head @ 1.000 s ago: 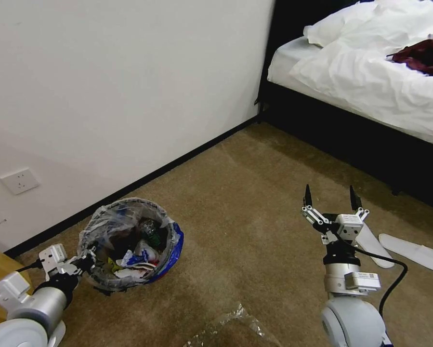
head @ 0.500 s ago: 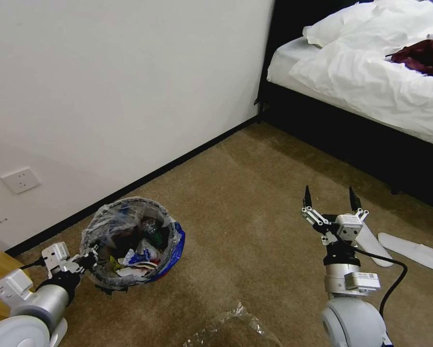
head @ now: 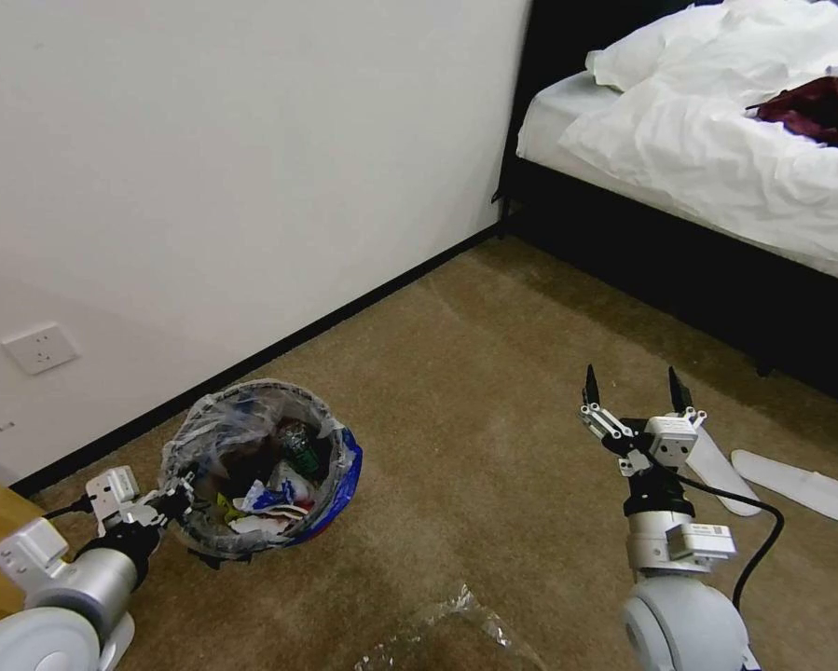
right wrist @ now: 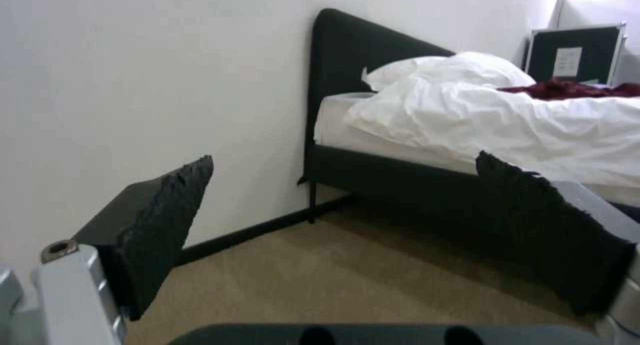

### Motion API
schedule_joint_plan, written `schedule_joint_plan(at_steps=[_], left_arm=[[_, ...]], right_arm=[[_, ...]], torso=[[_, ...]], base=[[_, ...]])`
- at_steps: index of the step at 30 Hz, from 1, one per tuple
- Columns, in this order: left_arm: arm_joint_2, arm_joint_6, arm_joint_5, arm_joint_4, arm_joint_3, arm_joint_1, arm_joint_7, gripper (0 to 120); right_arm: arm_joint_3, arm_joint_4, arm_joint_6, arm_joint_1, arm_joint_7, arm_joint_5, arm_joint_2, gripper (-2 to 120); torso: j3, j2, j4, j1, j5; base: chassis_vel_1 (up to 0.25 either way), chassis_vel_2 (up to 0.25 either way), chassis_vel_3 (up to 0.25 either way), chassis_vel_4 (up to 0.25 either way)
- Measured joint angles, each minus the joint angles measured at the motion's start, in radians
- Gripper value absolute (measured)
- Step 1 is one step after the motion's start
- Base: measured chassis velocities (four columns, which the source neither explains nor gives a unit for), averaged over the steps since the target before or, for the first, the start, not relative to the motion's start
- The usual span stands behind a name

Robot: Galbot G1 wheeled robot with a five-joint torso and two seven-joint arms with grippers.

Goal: Pick up the trash bin and place the garbage on the floor into it.

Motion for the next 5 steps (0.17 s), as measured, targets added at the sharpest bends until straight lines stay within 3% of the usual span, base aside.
schedule_joint_plan(at_steps=[5], left_arm=[[-0.004, 0.000, 0.003, -0.009, 0.000, 0.003, 0.003, 1]], right_arm=[[0.017, 0.009, 0.000, -0.001, -0.005, 0.005, 0.022, 100]], torso=[[0.000, 0.000, 0.0000, 0.000, 0.0000]], base=[[0.000, 0.000, 0.000, 0.000]])
